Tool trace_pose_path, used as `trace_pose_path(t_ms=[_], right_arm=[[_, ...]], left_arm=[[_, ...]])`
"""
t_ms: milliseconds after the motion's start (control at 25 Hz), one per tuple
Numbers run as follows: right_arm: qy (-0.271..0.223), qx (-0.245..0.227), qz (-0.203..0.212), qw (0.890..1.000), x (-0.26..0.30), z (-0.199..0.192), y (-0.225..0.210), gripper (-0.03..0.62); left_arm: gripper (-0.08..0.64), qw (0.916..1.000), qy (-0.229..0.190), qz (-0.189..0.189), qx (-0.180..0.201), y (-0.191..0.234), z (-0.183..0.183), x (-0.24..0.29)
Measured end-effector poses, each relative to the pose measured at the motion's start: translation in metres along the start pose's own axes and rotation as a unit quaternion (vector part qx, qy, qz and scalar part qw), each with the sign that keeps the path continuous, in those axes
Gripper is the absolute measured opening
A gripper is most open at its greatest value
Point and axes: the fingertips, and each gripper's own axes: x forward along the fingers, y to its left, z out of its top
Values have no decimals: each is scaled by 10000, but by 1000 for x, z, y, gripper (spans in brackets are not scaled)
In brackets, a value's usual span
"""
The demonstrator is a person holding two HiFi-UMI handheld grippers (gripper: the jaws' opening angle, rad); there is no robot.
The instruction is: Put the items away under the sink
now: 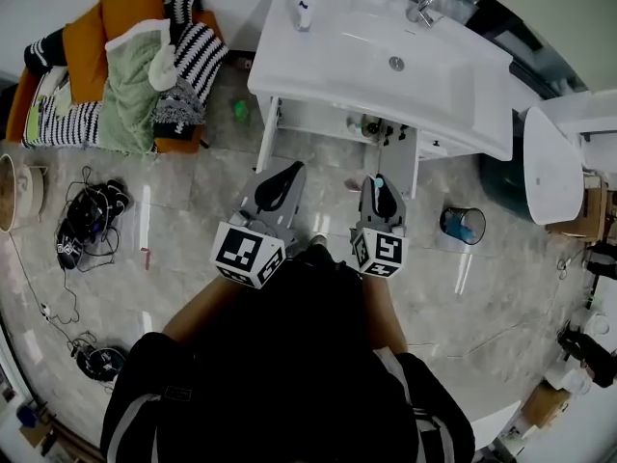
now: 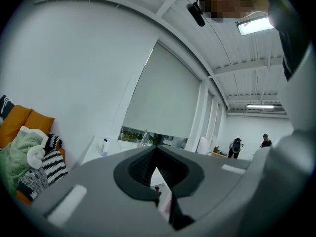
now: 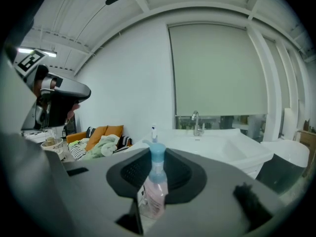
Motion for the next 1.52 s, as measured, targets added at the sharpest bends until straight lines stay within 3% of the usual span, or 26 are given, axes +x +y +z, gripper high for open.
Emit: trace_pose_path(t_ms=[240, 880, 1080, 1240, 1520], right_arm=[[-89, -95, 94, 9999, -11, 0, -14, 86], [20, -31, 409, 9992, -30, -26, -67, 86], [24, -76, 469, 9989, -23, -45, -71, 86], [61, -42, 380, 9993, -14, -66, -71, 86], [-7, 89, 187, 9998, 21, -106, -78, 86]], left_arm=[[6, 9998, 35, 68, 186, -24, -4, 7], [7, 9985, 200, 480, 166, -81, -37, 29], [6, 9980, 166, 563, 235, -79, -53, 39], [6, 9986, 146, 403, 313, -70, -67, 49], [6, 9992, 224, 233, 255, -32, -122, 80]])
